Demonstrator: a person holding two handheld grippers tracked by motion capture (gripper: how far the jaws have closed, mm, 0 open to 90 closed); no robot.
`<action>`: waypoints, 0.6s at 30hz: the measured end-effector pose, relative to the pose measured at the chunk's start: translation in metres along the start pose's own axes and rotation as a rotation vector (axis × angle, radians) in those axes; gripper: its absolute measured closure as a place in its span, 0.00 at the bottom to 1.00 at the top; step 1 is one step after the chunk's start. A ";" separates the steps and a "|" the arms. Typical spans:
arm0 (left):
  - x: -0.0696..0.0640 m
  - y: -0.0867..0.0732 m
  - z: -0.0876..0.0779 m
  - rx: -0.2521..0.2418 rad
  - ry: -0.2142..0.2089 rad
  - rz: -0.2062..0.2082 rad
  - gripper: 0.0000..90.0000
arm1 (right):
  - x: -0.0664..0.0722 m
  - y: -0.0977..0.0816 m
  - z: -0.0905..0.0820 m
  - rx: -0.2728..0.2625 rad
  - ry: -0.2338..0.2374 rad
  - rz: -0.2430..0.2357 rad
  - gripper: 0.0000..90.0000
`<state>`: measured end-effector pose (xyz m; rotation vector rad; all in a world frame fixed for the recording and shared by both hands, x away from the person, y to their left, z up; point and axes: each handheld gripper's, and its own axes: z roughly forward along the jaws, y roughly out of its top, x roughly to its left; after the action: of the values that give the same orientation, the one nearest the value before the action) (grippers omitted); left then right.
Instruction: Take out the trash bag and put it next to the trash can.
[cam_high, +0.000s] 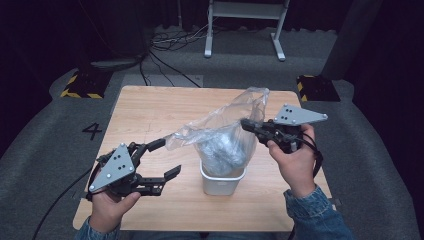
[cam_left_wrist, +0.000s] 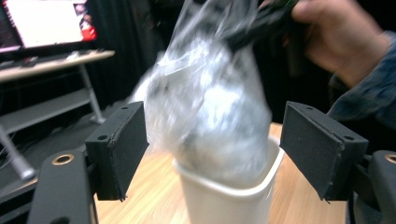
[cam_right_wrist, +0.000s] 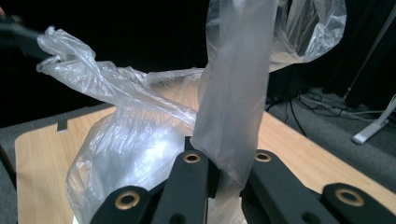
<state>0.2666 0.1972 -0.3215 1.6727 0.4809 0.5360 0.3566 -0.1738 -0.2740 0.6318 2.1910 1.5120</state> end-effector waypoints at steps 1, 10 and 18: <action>0.000 -0.002 -0.001 0.009 0.008 0.001 0.24 | 0.000 0.002 -0.002 -0.009 -0.002 -0.003 1.00; 0.010 -0.028 -0.013 0.086 0.089 -0.030 0.24 | -0.008 0.018 -0.025 -0.067 -0.051 -0.021 1.00; 0.015 -0.061 -0.012 0.187 0.138 -0.079 0.24 | -0.026 0.019 -0.037 -0.079 -0.104 0.003 0.99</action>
<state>0.2703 0.2254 -0.3789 1.7928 0.7127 0.5643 0.3598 -0.2108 -0.2422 0.6726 2.0436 1.5249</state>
